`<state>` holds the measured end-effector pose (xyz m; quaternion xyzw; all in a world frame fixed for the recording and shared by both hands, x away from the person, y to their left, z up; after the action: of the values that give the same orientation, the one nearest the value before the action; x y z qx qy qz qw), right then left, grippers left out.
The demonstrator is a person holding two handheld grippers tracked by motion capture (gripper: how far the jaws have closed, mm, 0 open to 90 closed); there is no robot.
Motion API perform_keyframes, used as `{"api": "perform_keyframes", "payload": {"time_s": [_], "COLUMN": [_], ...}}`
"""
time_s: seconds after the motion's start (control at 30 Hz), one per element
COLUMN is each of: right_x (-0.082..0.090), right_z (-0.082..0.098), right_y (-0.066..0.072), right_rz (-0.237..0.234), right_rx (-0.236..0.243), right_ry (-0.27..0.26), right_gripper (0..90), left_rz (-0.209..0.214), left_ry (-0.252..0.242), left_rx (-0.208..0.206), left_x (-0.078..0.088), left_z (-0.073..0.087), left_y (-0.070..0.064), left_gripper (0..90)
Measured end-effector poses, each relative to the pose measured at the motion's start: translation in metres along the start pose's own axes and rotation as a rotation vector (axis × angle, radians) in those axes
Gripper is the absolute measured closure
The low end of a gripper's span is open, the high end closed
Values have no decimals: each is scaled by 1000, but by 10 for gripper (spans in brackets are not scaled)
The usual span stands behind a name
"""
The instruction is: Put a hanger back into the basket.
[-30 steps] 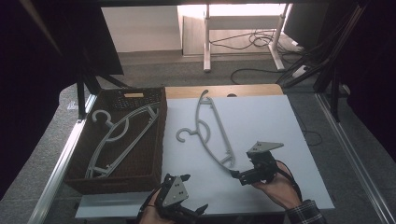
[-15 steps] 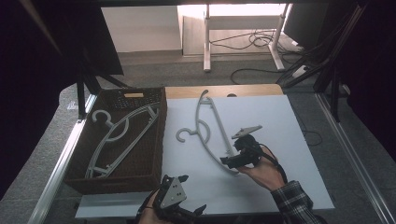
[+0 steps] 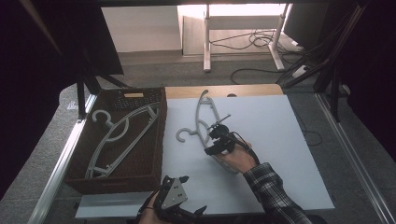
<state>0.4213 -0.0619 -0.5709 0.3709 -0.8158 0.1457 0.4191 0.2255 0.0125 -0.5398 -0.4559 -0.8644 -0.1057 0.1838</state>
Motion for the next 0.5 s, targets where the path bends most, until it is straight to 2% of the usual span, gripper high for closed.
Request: {"api": "perform_keyframes", "payload": {"time_s": [0.13,0.33,0.43,0.5], "right_x": [-17,-30,-35,-35], "right_z": [-6,-7,-4,-5], "right_y": [-4,-4,-6,-6], "right_rz": [22,38,79,93], "right_rx": [-2,5,17,9], "right_ry": [33,67,108,114], "right_gripper": [574,624,688,720], "left_rz": [3,7,6,6], "left_ry": [-5,-8,-6,-8], "left_rx": [5,8,7,9], "left_x": [1,1,1,1], "left_z": [-1,-1,0,-1], "left_y": [0,0,0,0], "left_gripper": [12,12,12,12]}}
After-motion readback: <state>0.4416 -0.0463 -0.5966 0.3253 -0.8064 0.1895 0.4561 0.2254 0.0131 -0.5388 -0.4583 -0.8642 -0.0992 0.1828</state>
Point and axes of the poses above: each handheld gripper's, and its own axes: x roughly backward along the jaws, z roughly out of its underside, y roughly to its left, the point moved 10 cm from there along -x, roughly forward along the jaws, and after that the axes turned 9 degrees about -y, right-handed, at the moved point
